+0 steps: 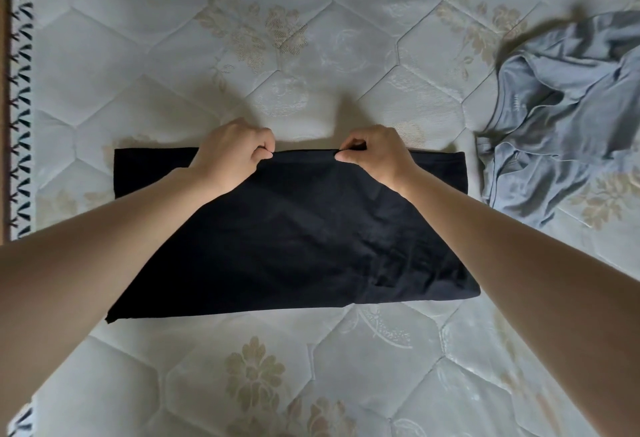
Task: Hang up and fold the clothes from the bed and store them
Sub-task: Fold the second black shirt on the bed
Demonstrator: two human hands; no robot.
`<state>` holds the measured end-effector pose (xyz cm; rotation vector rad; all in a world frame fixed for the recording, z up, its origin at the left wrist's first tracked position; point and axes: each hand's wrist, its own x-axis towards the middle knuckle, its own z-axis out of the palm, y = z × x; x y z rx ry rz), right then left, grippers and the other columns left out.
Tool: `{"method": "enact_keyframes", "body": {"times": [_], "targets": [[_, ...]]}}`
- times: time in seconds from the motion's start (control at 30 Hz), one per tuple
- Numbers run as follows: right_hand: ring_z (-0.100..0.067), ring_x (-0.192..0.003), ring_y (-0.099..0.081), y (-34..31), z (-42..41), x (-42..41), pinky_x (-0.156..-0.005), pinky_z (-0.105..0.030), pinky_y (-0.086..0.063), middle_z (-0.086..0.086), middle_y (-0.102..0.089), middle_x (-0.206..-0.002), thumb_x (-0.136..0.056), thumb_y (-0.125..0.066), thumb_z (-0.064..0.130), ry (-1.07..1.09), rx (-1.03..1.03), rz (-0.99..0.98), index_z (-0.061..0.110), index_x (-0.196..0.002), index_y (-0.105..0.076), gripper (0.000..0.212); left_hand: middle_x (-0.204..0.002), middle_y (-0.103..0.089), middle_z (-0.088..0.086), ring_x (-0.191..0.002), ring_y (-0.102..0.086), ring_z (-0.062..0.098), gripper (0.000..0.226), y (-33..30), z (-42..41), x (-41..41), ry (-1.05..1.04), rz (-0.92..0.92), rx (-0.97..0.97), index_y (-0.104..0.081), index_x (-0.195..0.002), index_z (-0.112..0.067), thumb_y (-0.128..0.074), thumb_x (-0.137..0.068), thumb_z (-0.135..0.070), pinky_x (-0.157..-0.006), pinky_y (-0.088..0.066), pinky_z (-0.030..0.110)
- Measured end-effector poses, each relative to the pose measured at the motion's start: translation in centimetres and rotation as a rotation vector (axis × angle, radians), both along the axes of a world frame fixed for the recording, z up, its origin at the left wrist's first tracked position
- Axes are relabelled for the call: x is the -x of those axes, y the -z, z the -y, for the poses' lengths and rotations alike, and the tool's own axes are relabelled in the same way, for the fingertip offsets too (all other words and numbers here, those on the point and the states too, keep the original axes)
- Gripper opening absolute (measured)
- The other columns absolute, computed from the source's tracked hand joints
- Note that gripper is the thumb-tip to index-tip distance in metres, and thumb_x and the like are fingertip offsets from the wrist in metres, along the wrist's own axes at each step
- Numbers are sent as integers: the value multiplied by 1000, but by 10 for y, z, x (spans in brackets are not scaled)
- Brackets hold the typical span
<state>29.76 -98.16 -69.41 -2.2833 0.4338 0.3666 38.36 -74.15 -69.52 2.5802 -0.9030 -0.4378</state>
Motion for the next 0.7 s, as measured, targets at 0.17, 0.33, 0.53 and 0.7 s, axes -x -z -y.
{"method": "enact_keyframes", "body": {"times": [0.17,0.33,0.53,0.7], "targets": [[-9,-90,-61,0,1,-6,-79,-19,-45,4,-69,-88,-86,-74,23,96,-68,-31,15,-85,-72,8,-93,-62,13,-80,-56,30,11,4,1,-8,-31,-6,-18,-68,-99,-12,-58,-96,-15,-74,-43,36],[-16,-93,-62,11,-4,-8,-84,-32,-48,5,-66,-88,-90,-67,17,44,84,3,19,-85,-67,6,-90,-65,10,-86,-58,34,6,11,6,-10,49,94,-45,-67,-89,-8,-63,-90,-4,-71,-43,38],[-34,-87,-58,10,-43,19,-73,-41,-48,-13,-63,-97,-87,-51,4,52,530,445,4,-99,-67,20,-116,-61,18,-109,-57,35,24,5,12,38,81,373,54,-64,-107,1,-57,-84,3,-98,-44,45],[-31,-129,-50,23,-106,94,-108,-46,-39,-16,-57,-134,-95,-42,15,-84,452,404,2,-129,-60,40,-144,-49,16,-138,-41,32,46,22,-5,128,184,244,-16,-54,-134,-1,-41,-92,-12,-115,-31,49]]}}
